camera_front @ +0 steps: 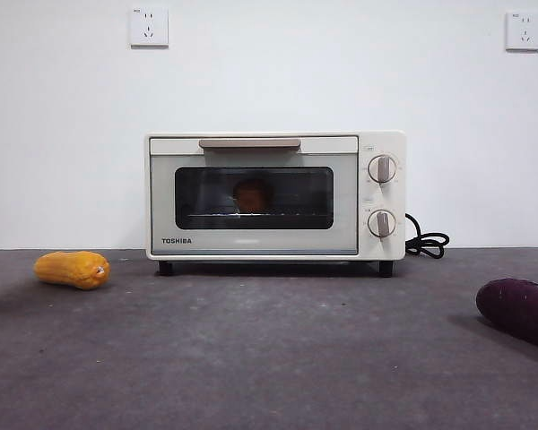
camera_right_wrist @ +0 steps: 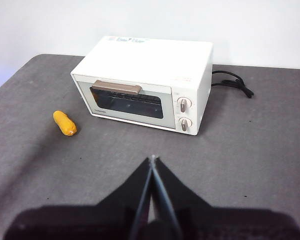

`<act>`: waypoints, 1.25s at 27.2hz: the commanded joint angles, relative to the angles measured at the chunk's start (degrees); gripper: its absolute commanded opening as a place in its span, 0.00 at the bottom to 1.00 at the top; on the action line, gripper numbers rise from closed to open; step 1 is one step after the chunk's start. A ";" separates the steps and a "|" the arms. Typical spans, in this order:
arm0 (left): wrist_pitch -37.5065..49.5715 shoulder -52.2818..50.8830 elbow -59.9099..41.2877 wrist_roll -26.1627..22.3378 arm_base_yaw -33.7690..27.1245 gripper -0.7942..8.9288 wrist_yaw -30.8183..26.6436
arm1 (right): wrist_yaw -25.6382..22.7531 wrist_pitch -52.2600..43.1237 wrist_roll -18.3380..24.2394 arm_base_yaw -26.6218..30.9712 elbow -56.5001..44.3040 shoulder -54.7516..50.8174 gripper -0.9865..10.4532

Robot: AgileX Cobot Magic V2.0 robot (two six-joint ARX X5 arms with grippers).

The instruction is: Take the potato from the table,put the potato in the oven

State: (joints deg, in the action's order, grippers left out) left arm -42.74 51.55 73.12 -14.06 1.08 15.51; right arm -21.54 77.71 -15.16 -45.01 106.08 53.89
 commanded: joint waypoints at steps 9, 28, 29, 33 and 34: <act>33.86 -22.18 -38.62 -1.55 -0.13 0.08 -5.44 | -0.15 1.22 0.37 -0.09 -0.28 0.00 0.09; 42.86 -45.64 -71.21 5.33 -0.15 0.08 -14.86 | -0.15 1.22 0.37 -0.09 -0.28 0.00 0.09; 42.86 -46.36 -72.04 6.99 -0.17 0.08 -15.47 | -0.15 1.22 0.37 -0.09 -0.28 0.00 0.09; 38.25 -48.39 -72.70 9.57 -1.11 0.08 -15.78 | -0.15 1.22 0.37 -0.09 -0.28 0.00 0.09; 37.73 -48.50 -72.70 9.49 -1.51 0.08 -15.76 | -0.15 1.22 0.39 -0.09 -0.26 0.00 0.09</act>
State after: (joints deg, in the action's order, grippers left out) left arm -4.84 3.33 0.99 -6.20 0.01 -0.08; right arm -21.56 77.71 -15.16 -45.01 106.08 53.89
